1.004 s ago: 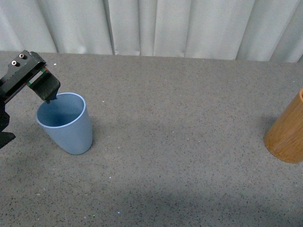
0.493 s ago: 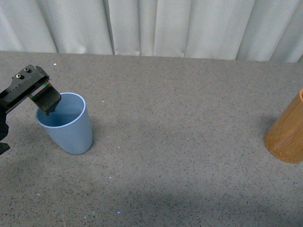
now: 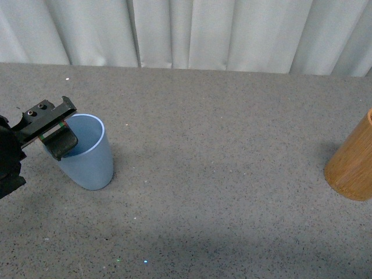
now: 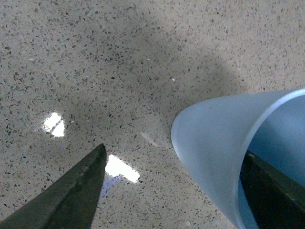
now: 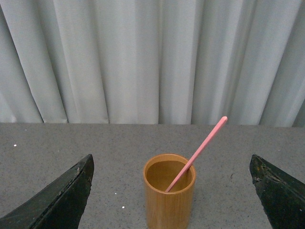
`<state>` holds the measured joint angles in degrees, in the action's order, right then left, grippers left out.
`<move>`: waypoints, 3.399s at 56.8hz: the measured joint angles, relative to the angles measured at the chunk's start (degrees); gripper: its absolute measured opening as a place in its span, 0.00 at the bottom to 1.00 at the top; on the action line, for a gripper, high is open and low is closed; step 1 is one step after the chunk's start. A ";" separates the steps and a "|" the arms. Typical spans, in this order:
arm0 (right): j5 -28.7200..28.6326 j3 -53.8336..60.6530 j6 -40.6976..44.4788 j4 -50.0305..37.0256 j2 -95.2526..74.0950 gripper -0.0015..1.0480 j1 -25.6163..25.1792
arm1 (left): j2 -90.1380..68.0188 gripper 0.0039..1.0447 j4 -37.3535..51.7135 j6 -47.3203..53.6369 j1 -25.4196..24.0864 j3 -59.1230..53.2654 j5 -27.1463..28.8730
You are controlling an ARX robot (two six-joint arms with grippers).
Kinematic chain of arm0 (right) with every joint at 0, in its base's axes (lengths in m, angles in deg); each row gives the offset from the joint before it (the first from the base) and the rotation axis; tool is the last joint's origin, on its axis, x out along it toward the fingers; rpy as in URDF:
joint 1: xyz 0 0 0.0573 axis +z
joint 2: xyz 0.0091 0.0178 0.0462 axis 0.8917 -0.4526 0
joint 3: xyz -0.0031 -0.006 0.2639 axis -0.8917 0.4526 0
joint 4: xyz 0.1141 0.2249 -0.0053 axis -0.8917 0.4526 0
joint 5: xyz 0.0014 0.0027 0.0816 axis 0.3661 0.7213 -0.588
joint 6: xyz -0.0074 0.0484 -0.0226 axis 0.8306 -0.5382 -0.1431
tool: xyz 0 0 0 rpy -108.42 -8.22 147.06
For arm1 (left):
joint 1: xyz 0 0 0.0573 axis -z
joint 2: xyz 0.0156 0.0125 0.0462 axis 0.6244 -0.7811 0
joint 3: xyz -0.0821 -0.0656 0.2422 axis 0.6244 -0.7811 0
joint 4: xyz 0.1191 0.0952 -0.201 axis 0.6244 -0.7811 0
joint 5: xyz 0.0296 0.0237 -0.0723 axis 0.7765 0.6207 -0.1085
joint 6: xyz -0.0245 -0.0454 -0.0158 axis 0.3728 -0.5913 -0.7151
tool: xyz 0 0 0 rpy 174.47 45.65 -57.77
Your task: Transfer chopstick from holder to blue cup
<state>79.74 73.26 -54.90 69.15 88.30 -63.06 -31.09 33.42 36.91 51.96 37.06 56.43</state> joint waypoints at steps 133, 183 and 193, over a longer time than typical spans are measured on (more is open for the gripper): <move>0.00 0.00 0.02 0.00 0.00 0.91 0.00 | -1.16 0.88 7.76 5.31 22.53 2.47 -2.19; 0.02 0.02 0.02 0.00 0.00 0.91 0.00 | 32.44 0.04 53.57 48.19 -12.94 -31.50 -11.21; 0.02 0.02 0.02 0.00 0.00 0.91 0.00 | 56.08 0.03 33.18 48.87 -13.09 -36.00 -12.44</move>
<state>79.76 73.28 -54.88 69.15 88.30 -63.06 25.00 66.60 85.78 38.87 1.06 43.99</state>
